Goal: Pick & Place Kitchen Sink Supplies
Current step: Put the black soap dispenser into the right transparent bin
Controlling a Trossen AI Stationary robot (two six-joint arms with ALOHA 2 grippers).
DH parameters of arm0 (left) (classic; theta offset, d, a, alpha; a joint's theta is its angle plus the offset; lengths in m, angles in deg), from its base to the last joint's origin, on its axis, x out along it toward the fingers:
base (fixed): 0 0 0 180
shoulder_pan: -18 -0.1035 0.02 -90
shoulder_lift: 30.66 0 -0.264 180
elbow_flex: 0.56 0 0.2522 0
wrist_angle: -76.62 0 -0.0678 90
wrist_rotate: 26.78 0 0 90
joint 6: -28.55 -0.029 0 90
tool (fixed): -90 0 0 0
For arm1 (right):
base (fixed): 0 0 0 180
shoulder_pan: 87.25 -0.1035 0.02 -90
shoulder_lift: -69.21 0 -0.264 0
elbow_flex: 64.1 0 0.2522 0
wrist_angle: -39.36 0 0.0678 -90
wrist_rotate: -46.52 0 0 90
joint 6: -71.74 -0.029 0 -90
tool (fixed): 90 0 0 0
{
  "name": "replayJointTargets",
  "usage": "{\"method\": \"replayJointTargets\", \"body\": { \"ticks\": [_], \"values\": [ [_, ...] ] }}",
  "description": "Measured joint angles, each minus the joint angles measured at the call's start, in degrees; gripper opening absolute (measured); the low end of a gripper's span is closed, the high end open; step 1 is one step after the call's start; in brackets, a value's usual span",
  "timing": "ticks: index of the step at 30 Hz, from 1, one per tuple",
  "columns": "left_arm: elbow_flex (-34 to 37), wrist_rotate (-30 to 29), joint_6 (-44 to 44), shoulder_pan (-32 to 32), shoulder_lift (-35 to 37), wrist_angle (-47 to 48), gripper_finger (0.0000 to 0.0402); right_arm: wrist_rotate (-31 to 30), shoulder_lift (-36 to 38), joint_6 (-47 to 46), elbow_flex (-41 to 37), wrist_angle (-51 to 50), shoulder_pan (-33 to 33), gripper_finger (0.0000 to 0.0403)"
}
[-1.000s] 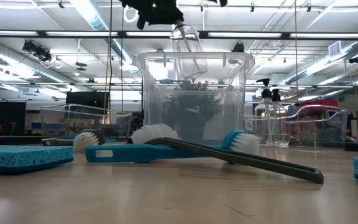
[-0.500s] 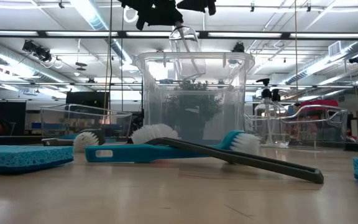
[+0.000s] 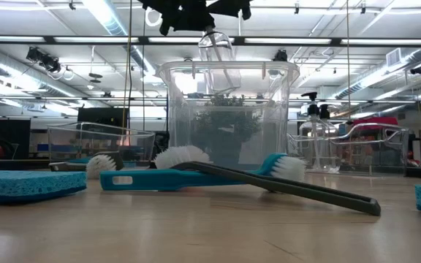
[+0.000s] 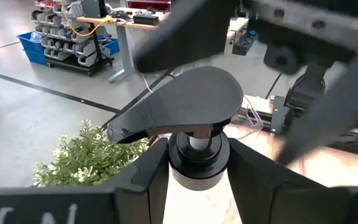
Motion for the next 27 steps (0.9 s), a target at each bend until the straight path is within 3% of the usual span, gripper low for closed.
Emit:
{"method": "replayJointTargets", "body": {
  "ticks": [20, 27],
  "values": [
    [0.00, 2.31, -0.56, -0.01, 0.00, 1.24, 0.0147, 6.50, 0.05, -5.00, 0.02, -1.51, 1.91, 0.0279],
    [0.00, 4.33, -0.58, 0.01, 0.00, 1.23, 0.0145, 8.86, 0.05, -6.07, 0.02, -1.76, 1.91, 0.0257]
  ]
}}
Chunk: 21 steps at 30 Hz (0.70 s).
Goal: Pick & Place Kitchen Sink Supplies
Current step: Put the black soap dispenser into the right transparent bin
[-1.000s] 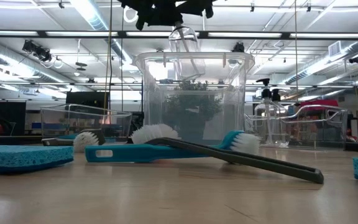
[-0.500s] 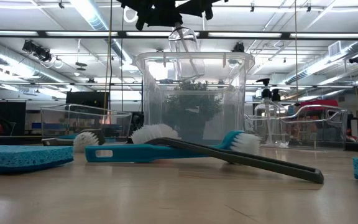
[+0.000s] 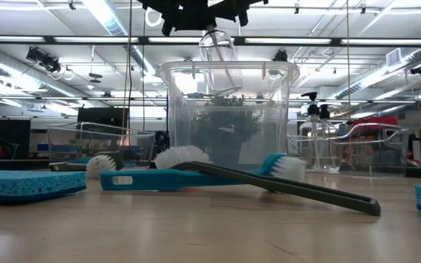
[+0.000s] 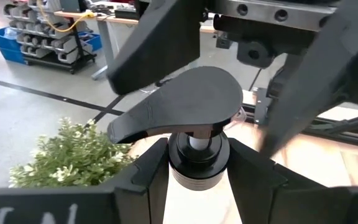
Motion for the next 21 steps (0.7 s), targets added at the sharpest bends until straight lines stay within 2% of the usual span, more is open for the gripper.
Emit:
{"method": "replayJointTargets", "body": {
  "ticks": [21],
  "values": [
    [0.00, 0.04, 0.02, -0.01, 0.00, -0.04, 0.0145, 0.66, 0.00, 0.04, 0.00, -0.11, 0.00, 0.0147]
  ]
}}
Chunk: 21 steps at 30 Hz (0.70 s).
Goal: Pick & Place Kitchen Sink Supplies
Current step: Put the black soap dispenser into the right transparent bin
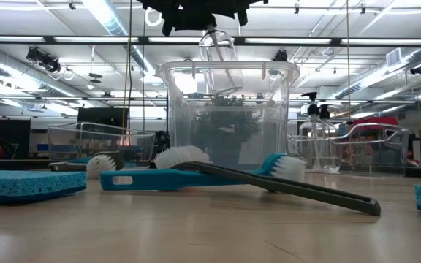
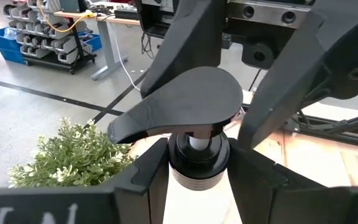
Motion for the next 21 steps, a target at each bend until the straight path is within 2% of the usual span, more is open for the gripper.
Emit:
{"method": "replayJointTargets", "body": {
  "ticks": [9, 21],
  "values": [
    [0.00, -0.04, 0.00, 0.00, 0.00, -0.04, 0.0147, 0.05, 0.02, 0.02, 0.00, 0.00, 0.00, 0.0096],
    [0.00, -0.02, 0.00, 0.00, 0.00, -0.04, 0.0156, 0.03, 0.02, 0.02, 0.00, 0.00, 0.00, 0.0094]
  ]
}}
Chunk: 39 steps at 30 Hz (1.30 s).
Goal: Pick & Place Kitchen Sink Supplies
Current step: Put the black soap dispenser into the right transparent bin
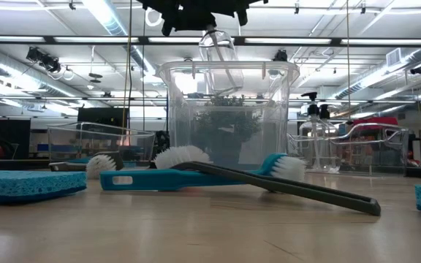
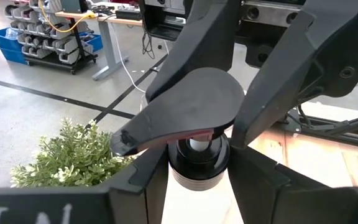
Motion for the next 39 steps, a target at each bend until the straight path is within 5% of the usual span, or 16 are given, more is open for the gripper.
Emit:
{"method": "replayJointTargets", "body": {
  "ticks": [19, 39],
  "values": [
    [0.00, -0.26, 0.66, 0.02, 0.02, 0.59, 0.0259, -0.04, 0.01, 0.46, 0.00, -0.02, 0.00, 0.0092],
    [-0.02, -3.51, 0.61, -0.39, 9.48, 7.68, 0.0265, -2.54, 6.79, 3.56, -0.02, -1.66, 1.18, 0.0092]
  ]
}}
